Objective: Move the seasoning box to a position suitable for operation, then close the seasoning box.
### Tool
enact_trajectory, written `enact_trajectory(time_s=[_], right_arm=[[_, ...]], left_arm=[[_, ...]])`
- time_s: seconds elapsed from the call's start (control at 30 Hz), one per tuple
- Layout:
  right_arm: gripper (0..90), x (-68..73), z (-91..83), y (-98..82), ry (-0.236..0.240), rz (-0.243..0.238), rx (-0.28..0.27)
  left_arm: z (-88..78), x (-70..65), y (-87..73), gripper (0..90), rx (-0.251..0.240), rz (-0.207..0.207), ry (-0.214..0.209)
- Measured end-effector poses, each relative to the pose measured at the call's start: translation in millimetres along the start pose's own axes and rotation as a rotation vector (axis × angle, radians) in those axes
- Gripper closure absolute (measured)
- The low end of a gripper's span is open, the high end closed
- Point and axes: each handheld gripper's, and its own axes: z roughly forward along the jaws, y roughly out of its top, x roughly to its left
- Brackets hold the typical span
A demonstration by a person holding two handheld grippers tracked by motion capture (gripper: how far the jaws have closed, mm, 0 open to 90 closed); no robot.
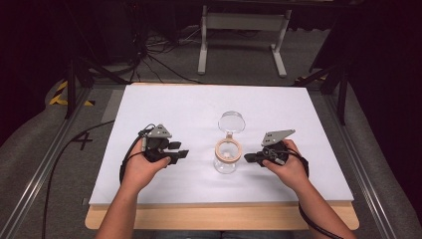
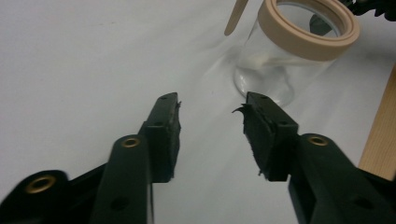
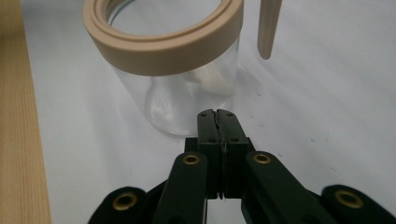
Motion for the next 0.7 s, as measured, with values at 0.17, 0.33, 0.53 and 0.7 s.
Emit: enact_trajectory(time_s=[0.17, 0.33, 0.53, 0.7], right_arm=[[90.0, 1.8, -8.9, 1.8, -0.008, 0.002, -0.023], [90.0, 5.4, -14.8, 5.3, 0.000, 0.011, -0.039], [90.0, 10.1, -20.4, 12.8, 0.027, 0.019, -0.078], [90.0, 16.2, -25.7, 21.9, 0.055, 0.015, -0.116]], left_arm=[[2.5, -2.0, 2.0, 68.5, -0.003, 0.012, -0.006], [5.1, -0.5, 6.2, 72.4, -0.013, -0.001, -0.012], [8.4, 5.5, 11.3, 73.7, -0.119, -0.070, -0.031], [8.7, 7.1, 27.6, 86.6, -0.151, -0.068, -0.057]])
